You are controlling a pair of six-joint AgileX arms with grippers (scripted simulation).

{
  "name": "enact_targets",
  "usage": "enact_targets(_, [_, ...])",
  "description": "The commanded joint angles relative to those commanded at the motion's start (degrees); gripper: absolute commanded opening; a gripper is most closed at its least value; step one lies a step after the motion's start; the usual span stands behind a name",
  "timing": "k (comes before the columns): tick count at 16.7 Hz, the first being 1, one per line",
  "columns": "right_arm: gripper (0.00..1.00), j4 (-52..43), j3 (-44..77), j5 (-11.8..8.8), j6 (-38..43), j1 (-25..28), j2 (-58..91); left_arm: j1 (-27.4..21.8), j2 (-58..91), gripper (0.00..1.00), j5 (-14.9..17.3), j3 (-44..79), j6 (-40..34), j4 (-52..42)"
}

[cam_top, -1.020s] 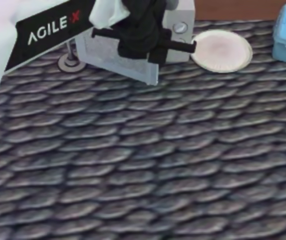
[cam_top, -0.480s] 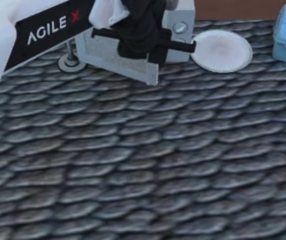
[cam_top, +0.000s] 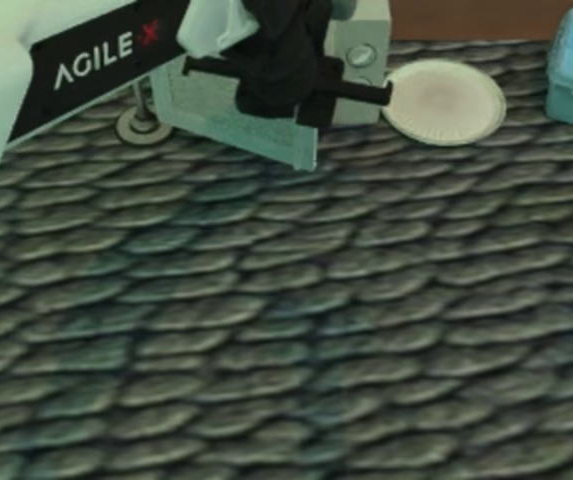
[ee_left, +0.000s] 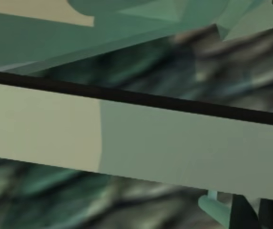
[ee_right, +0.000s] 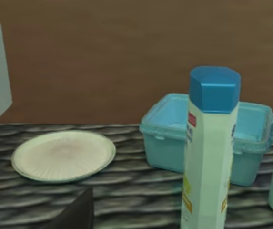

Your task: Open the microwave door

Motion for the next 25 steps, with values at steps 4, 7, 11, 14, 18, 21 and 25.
enact_targets(4, [1.00, 0.00, 0.00, 0.00, 0.00, 0.00, 0.00, -0.38, 0.18, 0.00, 0.40, -0.40, -0.07, 0.09])
enact_targets(7, [1.00, 0.00, 0.00, 0.00, 0.00, 0.00, 0.00, 0.28, -2.07, 0.00, 1.64, -3.35, 2.50, 1.57])
enact_targets(11, [1.00, 0.00, 0.00, 0.00, 0.00, 0.00, 0.00, 1.32, -5.37, 0.00, 3.66, -8.20, 6.54, 3.70])
enact_targets(14, [1.00, 0.00, 0.00, 0.00, 0.00, 0.00, 0.00, 1.41, -5.63, 0.00, 3.84, -8.65, 6.90, 3.85])
enact_targets(18, [1.00, 0.00, 0.00, 0.00, 0.00, 0.00, 0.00, 1.41, -5.63, 0.00, 3.84, -8.65, 6.90, 3.85])
enact_targets(21, [1.00, 0.00, 0.00, 0.00, 0.00, 0.00, 0.00, 1.41, -5.63, 0.00, 3.84, -8.65, 6.90, 3.85])
enact_targets(25, [1.00, 0.00, 0.00, 0.00, 0.00, 0.00, 0.00, 1.41, -5.63, 0.00, 3.84, -8.65, 6.90, 3.85])
